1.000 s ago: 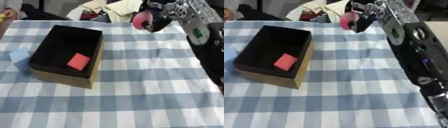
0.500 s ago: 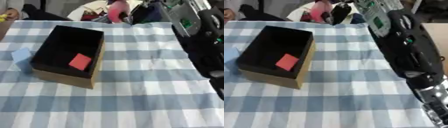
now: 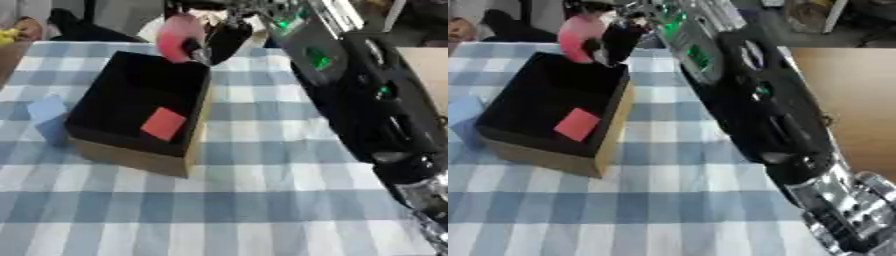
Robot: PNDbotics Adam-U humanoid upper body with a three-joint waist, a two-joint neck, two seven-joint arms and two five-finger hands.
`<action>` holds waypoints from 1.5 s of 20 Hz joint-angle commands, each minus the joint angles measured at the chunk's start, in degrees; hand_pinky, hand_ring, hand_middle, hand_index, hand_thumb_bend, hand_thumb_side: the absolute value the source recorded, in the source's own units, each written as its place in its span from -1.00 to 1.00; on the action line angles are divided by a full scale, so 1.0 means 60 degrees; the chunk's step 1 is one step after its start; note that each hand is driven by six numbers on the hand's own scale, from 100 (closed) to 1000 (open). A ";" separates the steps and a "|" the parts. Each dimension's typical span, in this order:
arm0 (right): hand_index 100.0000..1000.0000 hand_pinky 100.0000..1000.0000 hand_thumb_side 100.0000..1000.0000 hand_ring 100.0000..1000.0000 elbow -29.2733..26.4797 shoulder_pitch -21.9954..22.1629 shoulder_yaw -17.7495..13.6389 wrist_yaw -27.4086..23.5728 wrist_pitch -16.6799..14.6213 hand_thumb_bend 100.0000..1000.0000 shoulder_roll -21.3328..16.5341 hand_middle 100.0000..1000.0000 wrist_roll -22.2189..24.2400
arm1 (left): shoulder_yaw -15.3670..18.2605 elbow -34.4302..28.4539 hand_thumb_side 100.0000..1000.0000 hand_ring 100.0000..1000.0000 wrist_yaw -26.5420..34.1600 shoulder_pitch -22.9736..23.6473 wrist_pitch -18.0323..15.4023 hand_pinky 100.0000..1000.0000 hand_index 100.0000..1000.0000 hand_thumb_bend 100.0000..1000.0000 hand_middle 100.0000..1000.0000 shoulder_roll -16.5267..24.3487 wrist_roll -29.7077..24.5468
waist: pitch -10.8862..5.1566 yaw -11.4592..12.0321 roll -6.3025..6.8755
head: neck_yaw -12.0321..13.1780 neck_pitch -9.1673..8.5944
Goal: Pick up objects on the table and place them in the box.
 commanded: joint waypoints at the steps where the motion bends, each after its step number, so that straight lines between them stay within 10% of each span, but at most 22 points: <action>1: 0.44 0.62 -1.00 0.64 0.0327 -0.0209 0.0012 0.0445 -0.0081 -1.00 0.0434 0.46 -0.0131 | -0.0020 -0.0151 0.49 0.31 0.0064 -0.0149 -0.0020 -0.21 0.54 -1.00 0.16 0.0169 -0.0056 | -0.0186 0.0033 0.0052 | -0.0105 -0.0034; 16: 0.49 0.65 -0.83 0.68 0.1670 0.0256 0.0087 0.1600 -0.0414 -1.00 0.1630 0.51 -0.0663 | -0.0599 -0.0151 0.84 0.41 -0.3070 -0.1457 0.3453 -0.04 0.68 -1.00 0.28 0.3938 -0.3569 | -0.0167 0.0170 0.0212 | -0.0469 0.0102; 30: 0.78 0.76 -0.06 0.85 0.1866 0.0192 0.0109 0.2941 -0.0890 -1.00 0.1770 0.76 -0.0498 | -0.1401 0.0159 0.85 0.58 -0.4121 -0.2395 0.3171 0.41 0.81 -0.71 0.44 0.6060 -0.9171 | -0.0270 0.0147 0.0237 | -0.0433 0.0146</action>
